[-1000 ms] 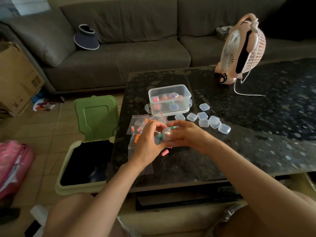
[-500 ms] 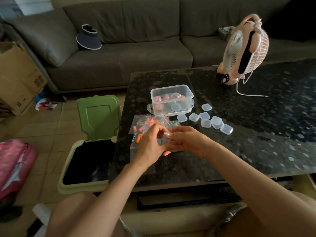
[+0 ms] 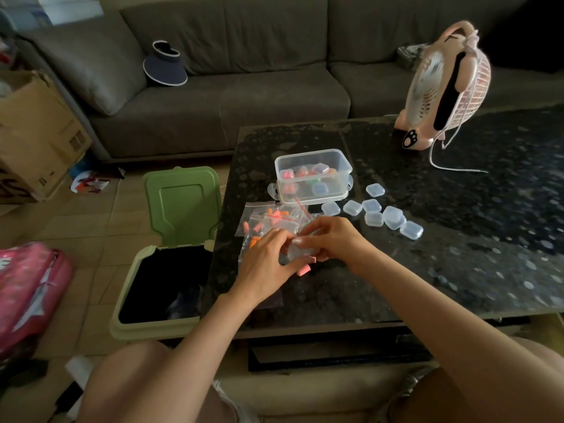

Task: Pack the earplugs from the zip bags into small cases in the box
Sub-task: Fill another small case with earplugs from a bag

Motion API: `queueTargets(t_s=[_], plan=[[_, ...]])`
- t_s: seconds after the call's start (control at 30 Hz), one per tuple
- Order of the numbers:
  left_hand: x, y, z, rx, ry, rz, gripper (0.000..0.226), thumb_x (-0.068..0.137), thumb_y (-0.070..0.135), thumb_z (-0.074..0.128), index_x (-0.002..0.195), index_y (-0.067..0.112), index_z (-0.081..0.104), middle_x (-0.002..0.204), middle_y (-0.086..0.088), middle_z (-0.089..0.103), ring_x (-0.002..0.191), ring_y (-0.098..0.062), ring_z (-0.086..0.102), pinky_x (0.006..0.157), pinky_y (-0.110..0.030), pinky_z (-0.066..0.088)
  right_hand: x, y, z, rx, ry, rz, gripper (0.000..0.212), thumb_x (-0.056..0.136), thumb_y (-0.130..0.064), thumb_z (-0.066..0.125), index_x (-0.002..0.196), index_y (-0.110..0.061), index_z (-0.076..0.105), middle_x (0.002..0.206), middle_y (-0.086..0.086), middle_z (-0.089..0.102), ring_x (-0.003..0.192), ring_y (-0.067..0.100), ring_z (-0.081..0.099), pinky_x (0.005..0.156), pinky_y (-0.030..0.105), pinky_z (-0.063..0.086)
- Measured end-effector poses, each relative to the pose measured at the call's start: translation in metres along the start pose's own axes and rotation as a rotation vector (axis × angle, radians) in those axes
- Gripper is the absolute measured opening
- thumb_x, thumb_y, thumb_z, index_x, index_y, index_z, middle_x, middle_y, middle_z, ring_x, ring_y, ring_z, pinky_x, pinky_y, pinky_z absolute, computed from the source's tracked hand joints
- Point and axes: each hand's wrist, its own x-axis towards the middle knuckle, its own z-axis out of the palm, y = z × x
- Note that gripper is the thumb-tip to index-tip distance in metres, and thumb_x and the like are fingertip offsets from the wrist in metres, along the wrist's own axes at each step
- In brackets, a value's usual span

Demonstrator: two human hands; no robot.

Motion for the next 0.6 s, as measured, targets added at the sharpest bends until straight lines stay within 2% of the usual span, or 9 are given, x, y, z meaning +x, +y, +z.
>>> queueTargets(t_s=[0.1, 0.13, 0.2, 0.23, 0.3, 0.4, 0.5, 0.6], plan=[[-0.001, -0.006, -0.001, -0.058, -0.001, -0.07, 0.038, 0.078, 0.045, 0.069, 0.101, 0.018, 0.058, 0.095, 0.008, 0.062, 0.083, -0.006, 0.059, 0.078, -0.009, 0.042, 0.0, -0.005, 0.004, 0.067, -0.002, -0.081, 0.024, 0.081, -0.019, 0.071, 0.098, -0.005, 0.062, 0.08, 0.006, 0.064, 0.061, 0.012, 0.064, 0.055, 0.022, 0.056], [0.0, -0.01, -0.003, -0.092, 0.012, -0.106, 0.038, 0.076, 0.042, 0.071, 0.102, 0.017, 0.058, 0.092, 0.01, 0.061, 0.083, -0.008, 0.06, 0.085, -0.01, 0.042, 0.001, -0.005, 0.004, 0.128, 0.005, -0.104, 0.023, 0.084, -0.02, 0.068, 0.1, -0.005, 0.062, 0.08, 0.007, 0.064, 0.059, 0.012, 0.064, 0.055, 0.024, 0.056], [0.003, -0.017, -0.008, -0.139, 0.039, -0.168, 0.038, 0.074, 0.034, 0.075, 0.101, 0.015, 0.056, 0.086, 0.013, 0.058, 0.082, -0.011, 0.06, 0.088, -0.028, 0.049, 0.004, -0.006, 0.001, 0.131, 0.051, -0.125, 0.018, 0.089, -0.021, 0.063, 0.1, -0.007, 0.061, 0.084, 0.009, 0.067, 0.058, 0.01, 0.064, 0.055, 0.022, 0.056], [0.005, -0.021, -0.012, -0.157, 0.049, -0.204, 0.037, 0.074, 0.031, 0.076, 0.099, 0.015, 0.054, 0.087, 0.012, 0.057, 0.082, -0.012, 0.059, 0.082, -0.029, 0.051, 0.007, -0.003, 0.0, 0.028, 0.079, -0.142, 0.012, 0.09, -0.017, 0.063, 0.099, -0.01, 0.062, 0.087, 0.009, 0.067, 0.06, 0.009, 0.064, 0.055, 0.02, 0.054], [0.007, -0.029, -0.017, -0.192, 0.068, -0.274, 0.036, 0.074, 0.025, 0.077, 0.097, 0.016, 0.051, 0.091, 0.004, 0.058, 0.084, -0.014, 0.059, 0.071, -0.017, 0.046, 0.013, 0.004, -0.004, -0.355, 0.089, -0.216, 0.011, 0.086, -0.008, 0.065, 0.096, -0.014, 0.067, 0.091, 0.004, 0.066, 0.065, 0.003, 0.058, 0.058, 0.012, 0.048], [0.006, -0.036, -0.019, -0.205, 0.087, -0.342, 0.039, 0.073, 0.02, 0.078, 0.097, 0.015, 0.048, 0.089, 0.003, 0.055, 0.077, -0.013, 0.056, 0.063, -0.011, 0.042, 0.014, 0.015, -0.001, -0.791, -0.068, -0.297, 0.023, 0.077, -0.013, 0.075, 0.098, -0.019, 0.072, 0.097, -0.005, 0.06, 0.071, -0.002, 0.048, 0.063, 0.01, 0.039], [0.004, -0.04, -0.02, -0.248, 0.078, -0.394, 0.039, 0.074, 0.015, 0.077, 0.1, 0.012, 0.048, 0.085, 0.004, 0.052, 0.071, -0.007, 0.055, 0.06, -0.011, 0.045, 0.011, 0.024, 0.008, -0.969, -0.125, -0.299, 0.032, 0.072, -0.024, 0.079, 0.102, -0.023, 0.069, 0.103, -0.009, 0.041, 0.096, 0.008, 0.044, 0.08, 0.022, 0.043], [0.004, -0.043, -0.021, -0.325, 0.054, -0.42, 0.038, 0.075, 0.012, 0.076, 0.101, 0.016, 0.048, 0.086, 0.0, 0.055, 0.073, -0.011, 0.057, 0.062, -0.012, 0.049, 0.012, 0.029, 0.01, -0.941, -0.085, -0.334, 0.025, 0.074, -0.028, 0.078, 0.095, -0.019, 0.068, 0.101, -0.007, 0.04, 0.099, 0.011, 0.044, 0.079, 0.024, 0.041]])
